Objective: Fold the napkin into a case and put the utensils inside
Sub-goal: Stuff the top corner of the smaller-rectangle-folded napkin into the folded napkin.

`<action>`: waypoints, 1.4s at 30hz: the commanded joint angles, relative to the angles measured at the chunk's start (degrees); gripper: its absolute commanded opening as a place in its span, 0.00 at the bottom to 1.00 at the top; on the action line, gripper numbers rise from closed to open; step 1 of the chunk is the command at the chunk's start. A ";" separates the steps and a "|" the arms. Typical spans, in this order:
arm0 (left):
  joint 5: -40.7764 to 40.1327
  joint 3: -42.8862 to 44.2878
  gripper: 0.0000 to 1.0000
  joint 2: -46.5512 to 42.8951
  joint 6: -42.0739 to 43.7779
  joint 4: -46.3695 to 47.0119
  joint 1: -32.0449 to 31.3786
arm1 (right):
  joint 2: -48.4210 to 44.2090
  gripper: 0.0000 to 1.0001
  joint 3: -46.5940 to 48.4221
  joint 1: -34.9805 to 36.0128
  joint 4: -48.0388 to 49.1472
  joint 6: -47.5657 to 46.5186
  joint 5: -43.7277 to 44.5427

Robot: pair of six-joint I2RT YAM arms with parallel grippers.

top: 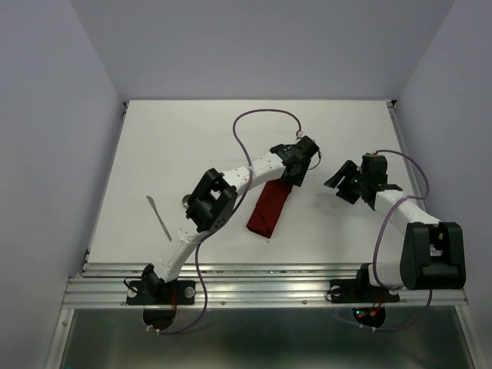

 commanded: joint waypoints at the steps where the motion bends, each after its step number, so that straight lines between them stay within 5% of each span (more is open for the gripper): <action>1: -1.28 2.49 0.56 -2.21 0.90 -0.46 -0.28 | -1.17 0.65 0.54 -0.37 0.62 -1.10 -0.72; 9: -1.10 2.40 0.48 -1.42 0.90 -0.37 -0.64 | -1.08 0.65 0.54 -0.37 0.62 -1.11 -0.72; 18: -1.19 2.49 0.19 -1.24 1.34 -0.72 -0.64 | -1.34 0.64 0.46 -0.37 0.54 -1.72 -1.07; 21: -1.19 2.75 0.00 -1.94 1.60 -0.99 -0.55 | -1.52 0.64 0.98 -0.37 -0.08 -3.21 -2.04; 26: 3.81 -0.49 0.00 -6.41 1.34 1.55 1.38 | -1.52 0.65 3.17 0.16 -1.30 -6.81 -4.67; 32: 16.19 -9.81 0.00 -13.53 -1.11 7.79 5.42 | -0.64 0.60 7.31 9.11 -5.96 -13.40 1.73; 36: 19.72 -13.32 0.00 -16.27 -2.52 10.08 7.09 | 2.08 0.48 10.03 13.69 -6.41 -14.81 4.54; 42: 21.48 -15.53 0.00 -18.29 -3.40 11.14 7.63 | 7.27 0.49 13.90 21.07 -6.85 -16.22 9.37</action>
